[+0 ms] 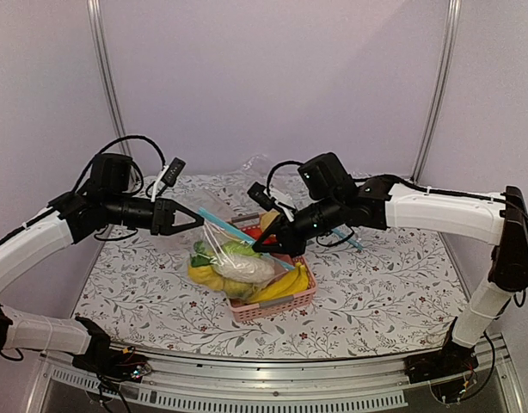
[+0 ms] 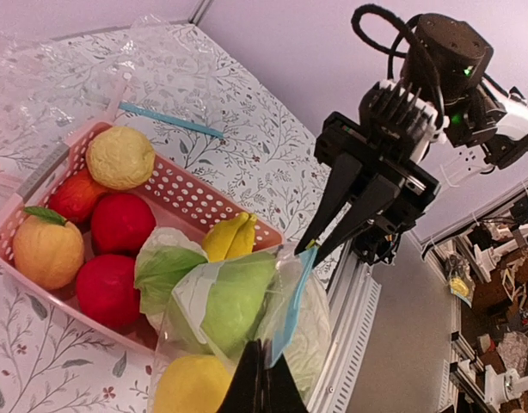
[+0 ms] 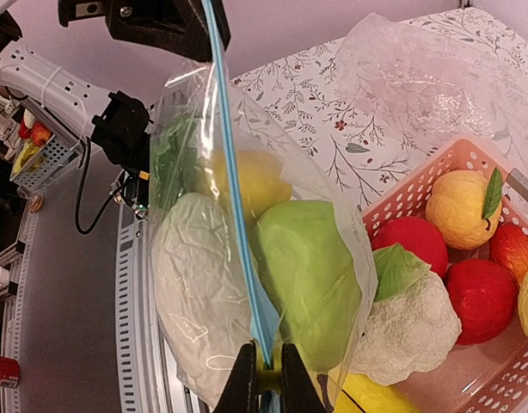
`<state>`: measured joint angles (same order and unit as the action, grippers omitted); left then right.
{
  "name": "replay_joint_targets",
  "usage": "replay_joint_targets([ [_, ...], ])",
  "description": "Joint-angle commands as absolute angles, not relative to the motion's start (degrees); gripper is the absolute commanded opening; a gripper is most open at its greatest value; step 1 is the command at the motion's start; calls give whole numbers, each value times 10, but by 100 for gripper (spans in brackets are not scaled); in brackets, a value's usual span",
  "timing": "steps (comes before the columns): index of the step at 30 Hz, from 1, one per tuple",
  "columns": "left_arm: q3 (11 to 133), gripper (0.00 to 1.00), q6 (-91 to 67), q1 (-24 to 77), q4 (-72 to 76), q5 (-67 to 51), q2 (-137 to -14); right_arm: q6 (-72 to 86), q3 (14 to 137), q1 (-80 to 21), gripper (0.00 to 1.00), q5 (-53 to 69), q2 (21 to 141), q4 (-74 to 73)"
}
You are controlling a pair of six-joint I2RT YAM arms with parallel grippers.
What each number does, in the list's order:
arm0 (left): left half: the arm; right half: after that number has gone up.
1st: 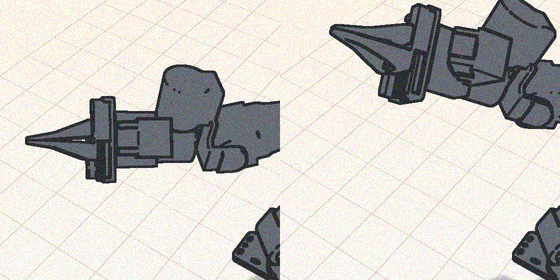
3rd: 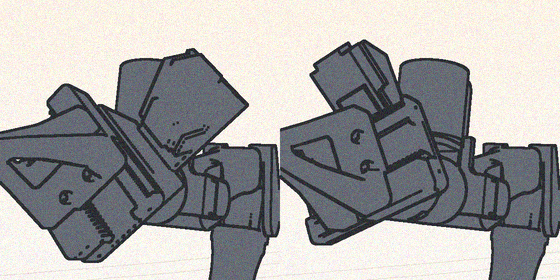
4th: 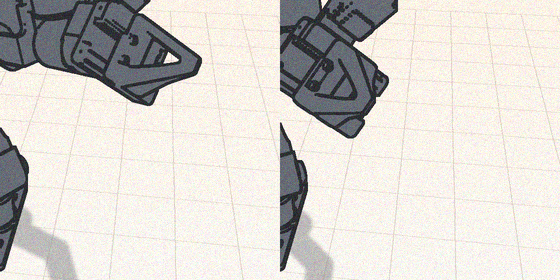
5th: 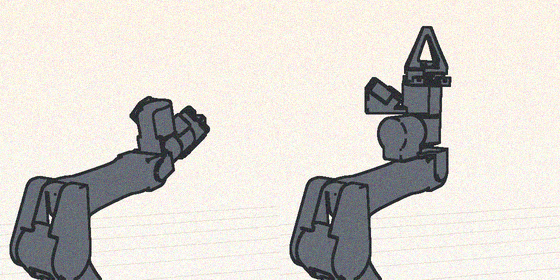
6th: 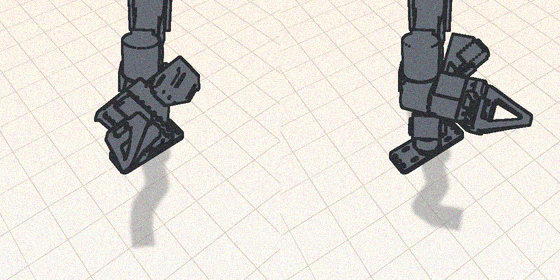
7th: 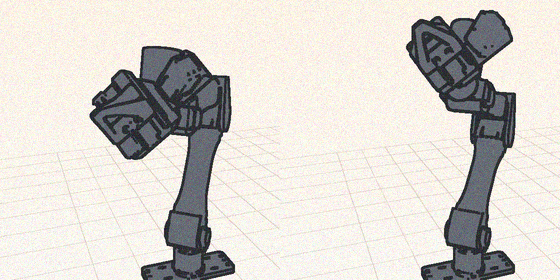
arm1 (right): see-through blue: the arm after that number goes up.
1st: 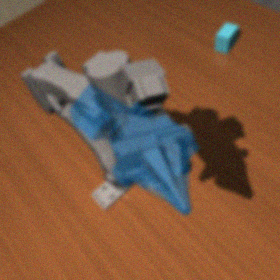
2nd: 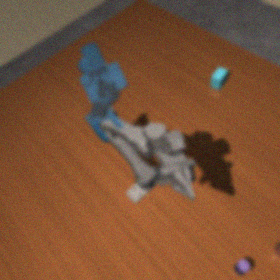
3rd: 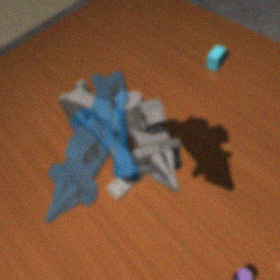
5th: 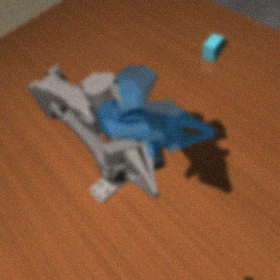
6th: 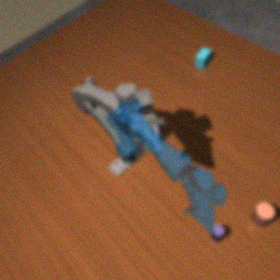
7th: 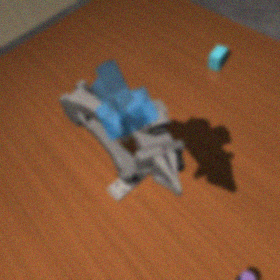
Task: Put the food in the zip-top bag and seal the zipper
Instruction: Zip the zipper on the zipper food storage bag.
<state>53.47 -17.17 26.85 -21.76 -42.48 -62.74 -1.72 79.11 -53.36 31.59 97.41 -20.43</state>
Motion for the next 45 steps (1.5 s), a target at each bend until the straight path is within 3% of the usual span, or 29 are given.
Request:
replay_joint_targets([
  [1,551,0,-171,236,-215,-394,-617,-7,767,-532,3,282,953,-258],
  [36,561,0,-161,175,-221,-414,-616,17,737,-532,4,236,918,-325],
  [42,561,0,-160,173,-221,-420,-619,17,737,-532,7,231,913,-318],
  [45,560,0,-158,173,-221,-428,-621,20,737,-532,15,232,909,-308],
])
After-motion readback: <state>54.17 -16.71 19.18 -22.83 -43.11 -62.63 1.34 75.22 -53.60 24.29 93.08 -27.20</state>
